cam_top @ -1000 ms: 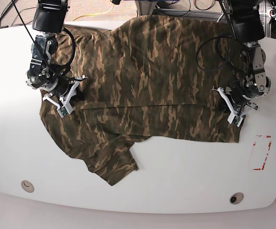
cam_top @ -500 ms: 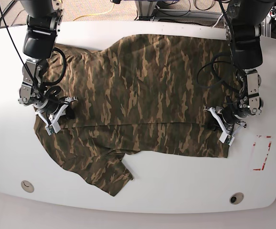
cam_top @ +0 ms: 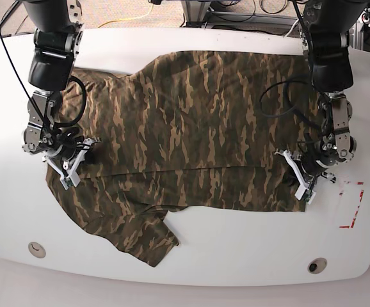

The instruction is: Layout the t-shirt on the table in an organized manner, then fold the t-shirt properly

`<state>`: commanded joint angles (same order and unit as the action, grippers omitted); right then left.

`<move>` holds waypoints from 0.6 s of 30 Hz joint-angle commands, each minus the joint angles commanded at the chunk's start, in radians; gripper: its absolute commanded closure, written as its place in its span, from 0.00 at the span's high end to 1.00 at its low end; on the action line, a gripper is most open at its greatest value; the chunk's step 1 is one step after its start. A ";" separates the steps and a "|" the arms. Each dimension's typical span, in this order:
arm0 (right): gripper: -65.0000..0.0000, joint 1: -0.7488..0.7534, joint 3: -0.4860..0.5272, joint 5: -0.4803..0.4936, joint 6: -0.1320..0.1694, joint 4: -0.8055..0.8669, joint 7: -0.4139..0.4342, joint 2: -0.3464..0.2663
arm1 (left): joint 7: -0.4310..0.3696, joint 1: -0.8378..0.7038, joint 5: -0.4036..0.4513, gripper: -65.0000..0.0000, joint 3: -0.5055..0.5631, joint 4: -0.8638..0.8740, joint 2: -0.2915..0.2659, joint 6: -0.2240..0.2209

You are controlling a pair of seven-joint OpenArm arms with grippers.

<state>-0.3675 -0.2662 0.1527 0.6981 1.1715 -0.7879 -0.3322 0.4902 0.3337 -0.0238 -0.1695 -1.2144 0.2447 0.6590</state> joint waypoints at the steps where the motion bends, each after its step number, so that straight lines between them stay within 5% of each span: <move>1: 0.01 0.006 -0.002 0.002 0.000 0.031 -0.025 0.000 | 0.014 -0.008 0.000 0.03 0.000 -0.032 0.002 0.000; 6: 0.17 0.063 -0.008 0.003 0.000 0.216 -0.150 0.002 | 0.098 -0.075 0.000 0.03 -0.002 -0.222 0.002 0.000; 10: 0.46 0.155 -0.060 0.003 0.000 0.408 -0.244 0.032 | 0.169 -0.150 0.000 0.03 -0.003 -0.379 0.002 0.002; 18: 0.73 0.331 -0.210 0.002 0.000 0.654 -0.341 0.121 | 0.189 -0.285 0.000 0.03 -0.029 -0.523 -0.003 0.002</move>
<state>-0.0361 -0.4764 0.1542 0.6981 1.8251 -1.1285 -0.2110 0.6790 0.0483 -0.0238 -0.1987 -1.7377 0.2417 0.6605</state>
